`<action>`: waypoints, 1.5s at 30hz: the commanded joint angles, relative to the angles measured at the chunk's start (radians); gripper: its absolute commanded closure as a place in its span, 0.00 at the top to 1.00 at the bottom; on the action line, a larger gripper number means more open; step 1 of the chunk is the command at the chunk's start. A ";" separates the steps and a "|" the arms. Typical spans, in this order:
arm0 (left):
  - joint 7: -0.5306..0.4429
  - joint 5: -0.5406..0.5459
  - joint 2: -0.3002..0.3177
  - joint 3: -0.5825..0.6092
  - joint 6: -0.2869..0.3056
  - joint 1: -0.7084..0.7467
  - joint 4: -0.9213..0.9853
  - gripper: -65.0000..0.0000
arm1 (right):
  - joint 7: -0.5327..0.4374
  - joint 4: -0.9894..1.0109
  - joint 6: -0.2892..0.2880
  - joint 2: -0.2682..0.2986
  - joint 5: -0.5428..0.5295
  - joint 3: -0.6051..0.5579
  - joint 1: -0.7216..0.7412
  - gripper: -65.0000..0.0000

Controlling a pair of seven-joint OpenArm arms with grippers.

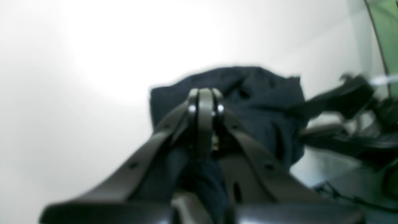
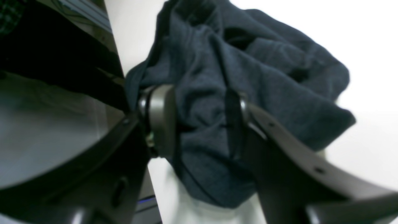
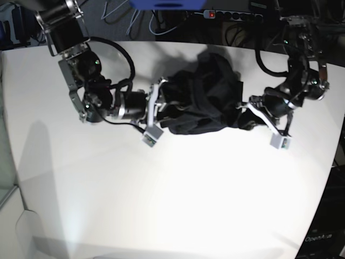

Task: Fold the T-shirt properly
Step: 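Press and square the bundle between both grippers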

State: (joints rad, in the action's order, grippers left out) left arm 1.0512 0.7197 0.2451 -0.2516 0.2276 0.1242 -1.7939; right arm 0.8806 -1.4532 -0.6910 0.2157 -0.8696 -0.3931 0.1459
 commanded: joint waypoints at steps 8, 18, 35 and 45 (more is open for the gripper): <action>-0.015 0.016 -0.016 0.064 0.003 -0.025 0.093 0.00 | -0.021 -0.019 -0.007 -0.003 -0.024 0.004 0.048 0.35; -0.059 -0.120 -0.051 0.116 0.011 -0.094 0.245 0.00 | -0.027 -0.021 -0.007 -0.017 -0.024 0.006 0.048 0.35; -0.236 -0.203 -0.048 0.111 0.010 -0.238 0.401 0.00 | -0.019 -0.021 -0.007 0.047 -0.024 0.006 0.060 0.35; -0.279 -0.196 0.030 0.110 0.005 -0.294 0.417 0.00 | -0.018 -0.022 -0.007 0.095 -0.026 0.007 0.048 0.35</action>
State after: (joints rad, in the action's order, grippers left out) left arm 0.7845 0.5167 0.2646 -0.1364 0.2295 -0.1535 -1.3609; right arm 0.8833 -1.4551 -0.6910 0.3046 -0.8719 -0.3927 0.1780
